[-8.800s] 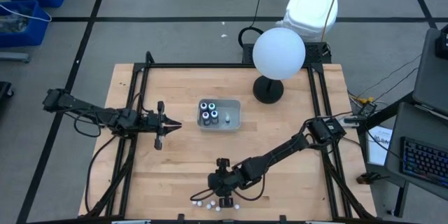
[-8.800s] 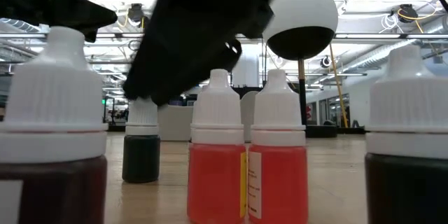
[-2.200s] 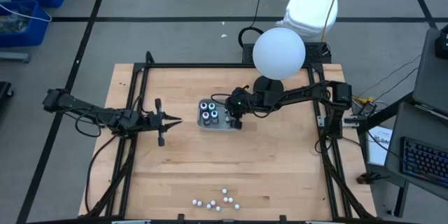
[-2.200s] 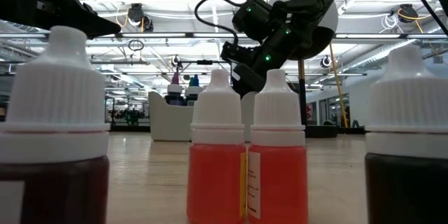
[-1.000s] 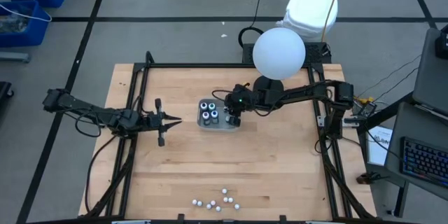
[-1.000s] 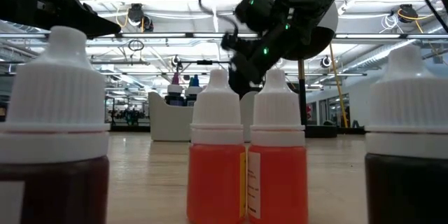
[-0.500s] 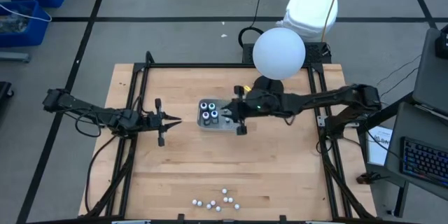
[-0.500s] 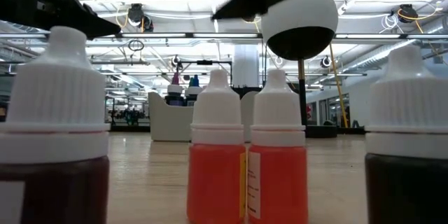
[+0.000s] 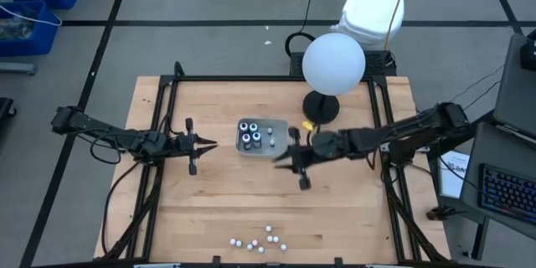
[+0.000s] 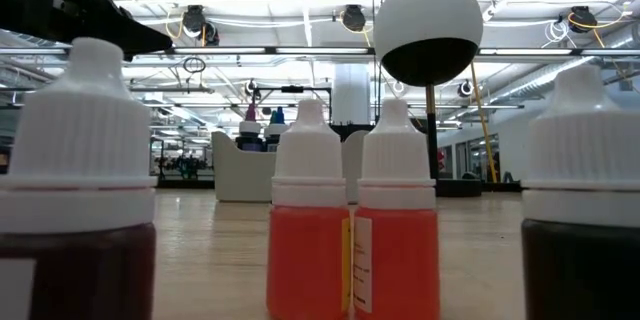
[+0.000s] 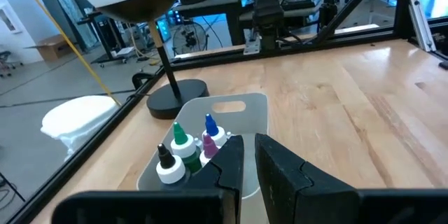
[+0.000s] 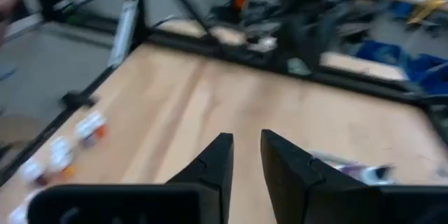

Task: Pick & Place food coloring
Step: Put the small red food coloring bottle into the gray bin

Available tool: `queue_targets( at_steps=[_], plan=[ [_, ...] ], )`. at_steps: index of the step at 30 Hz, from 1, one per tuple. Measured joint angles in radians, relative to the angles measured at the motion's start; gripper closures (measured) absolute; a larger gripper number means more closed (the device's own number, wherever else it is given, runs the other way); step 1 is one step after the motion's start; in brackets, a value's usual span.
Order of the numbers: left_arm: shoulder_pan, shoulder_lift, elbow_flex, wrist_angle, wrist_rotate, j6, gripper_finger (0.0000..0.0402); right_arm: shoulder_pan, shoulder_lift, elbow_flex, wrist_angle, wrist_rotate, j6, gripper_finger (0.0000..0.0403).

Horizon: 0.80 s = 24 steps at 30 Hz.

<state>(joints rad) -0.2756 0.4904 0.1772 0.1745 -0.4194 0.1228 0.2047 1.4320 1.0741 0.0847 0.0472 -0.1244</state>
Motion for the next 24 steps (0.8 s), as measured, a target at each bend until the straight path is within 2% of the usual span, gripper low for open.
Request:
queue_targets(
  at_steps=[5, 10, 14, 18, 21, 24],
  plan=[
    [0.000, 0.000, 0.000, 0.000, 0.000, 0.003, 0.0355, 0.084, 0.001, -0.093, 0.046, 0.002, 0.006, 0.0357],
    [0.000, 0.000, 0.000, -0.001, 0.001, 0.003, 0.0355, 0.141, 0.001, -0.204, 0.198, 0.003, 0.058, 0.0369],
    [0.000, 0.000, 0.000, -0.002, 0.001, 0.003, 0.0355, 0.171, 0.001, -0.240, 0.237, 0.010, 0.078, 0.0380],
    [0.000, 0.000, 0.000, -0.004, 0.000, 0.004, 0.0355, 0.236, 0.028, -0.180, 0.187, 0.079, 0.068, 0.0398],
    [0.000, 0.000, 0.000, -0.009, 0.000, 0.004, 0.0355, 0.293, 0.070, -0.087, 0.064, 0.165, 0.062, 0.0400],
    [0.000, 0.000, 0.000, -0.016, 0.000, 0.005, 0.0355, 0.330, 0.124, 0.023, -0.077, 0.270, 0.138, 0.0402]
  ],
)
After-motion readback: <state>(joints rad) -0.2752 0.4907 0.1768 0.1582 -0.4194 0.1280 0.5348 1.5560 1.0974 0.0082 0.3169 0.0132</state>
